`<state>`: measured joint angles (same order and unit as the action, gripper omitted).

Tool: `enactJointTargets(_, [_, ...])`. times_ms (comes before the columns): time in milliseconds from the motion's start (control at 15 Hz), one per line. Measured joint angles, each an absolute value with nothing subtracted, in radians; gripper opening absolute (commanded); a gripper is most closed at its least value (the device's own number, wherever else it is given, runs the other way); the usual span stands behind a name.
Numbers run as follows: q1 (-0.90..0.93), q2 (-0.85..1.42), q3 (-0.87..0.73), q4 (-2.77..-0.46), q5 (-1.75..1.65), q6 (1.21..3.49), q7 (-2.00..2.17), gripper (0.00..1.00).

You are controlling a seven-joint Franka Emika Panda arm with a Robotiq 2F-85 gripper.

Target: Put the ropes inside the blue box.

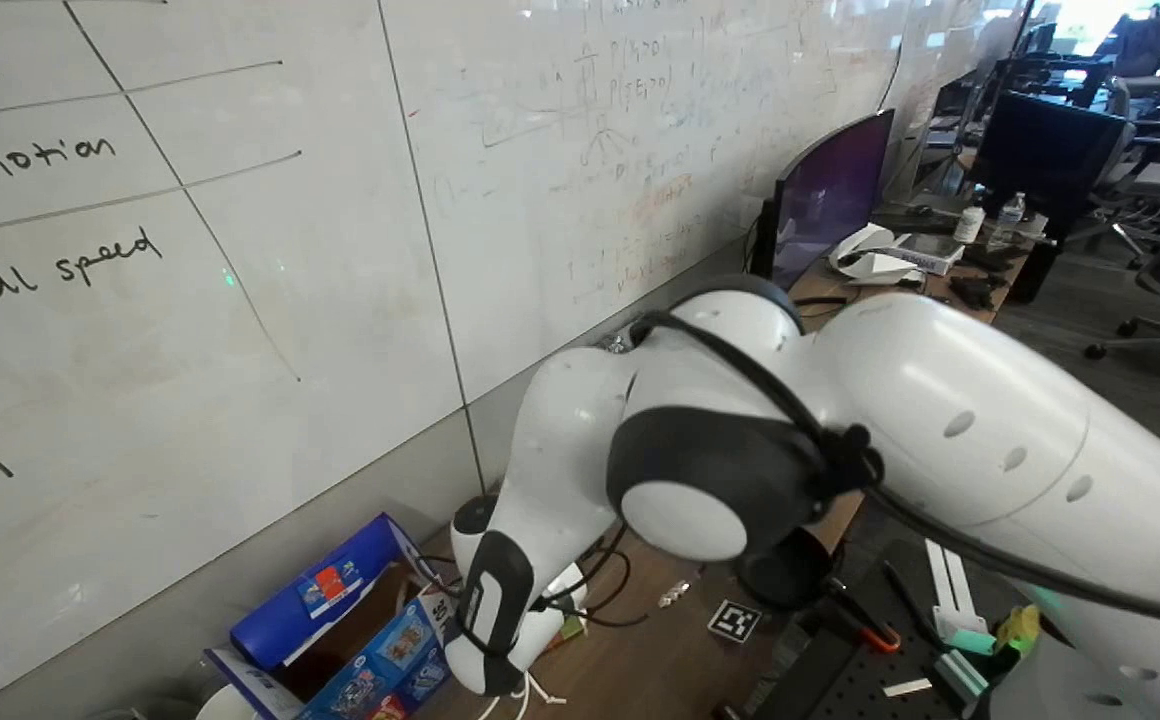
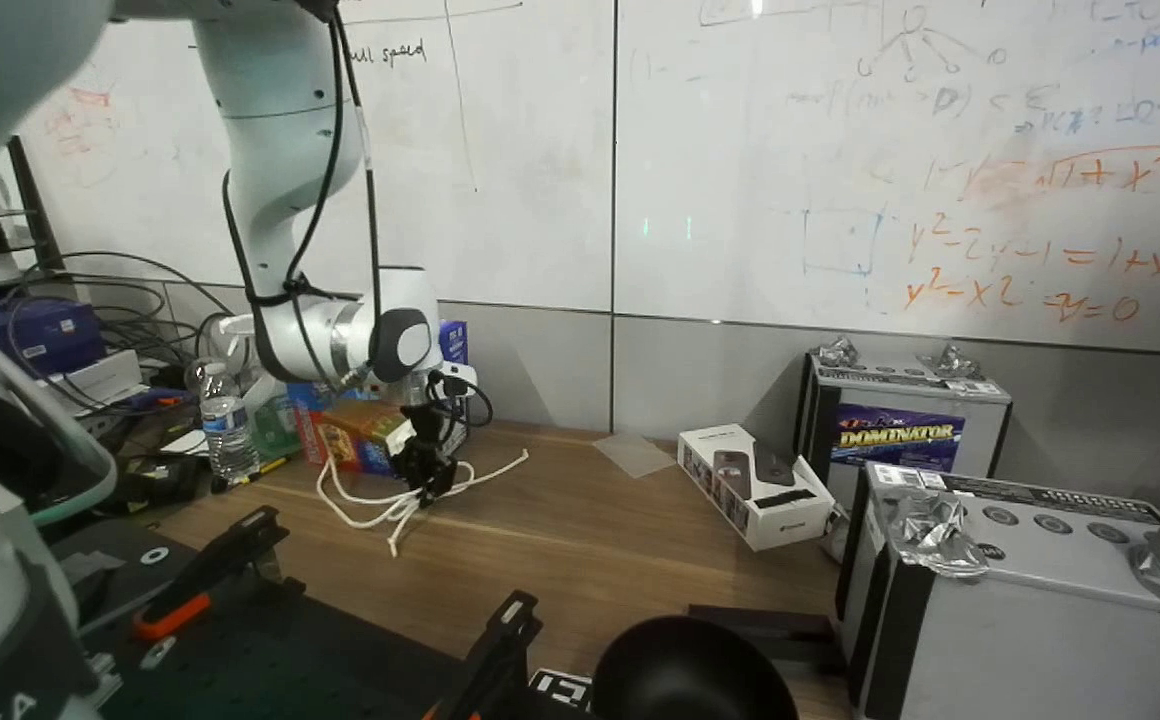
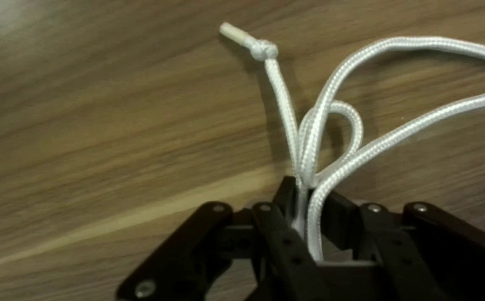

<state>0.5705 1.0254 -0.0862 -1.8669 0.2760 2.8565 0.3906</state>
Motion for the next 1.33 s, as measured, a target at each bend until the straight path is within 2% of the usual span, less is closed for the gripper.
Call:
enactJointTargets(333, [0.319, 0.784, 0.095, -2.057, 0.276, 2.849, 0.285, 0.03])
enactJointTargets(533, [0.242, 0.634, 0.147, -2.141, 0.282, 2.845, 0.285, 0.03])
enactJointTargets(933, [0.235, 0.342, 0.161, -2.184, 0.289, 2.713, 0.365, 0.03])
enactJointTargets(1333, [0.274, 0.094, 0.164, -2.129, 0.221, 2.51, 0.565, 0.03])
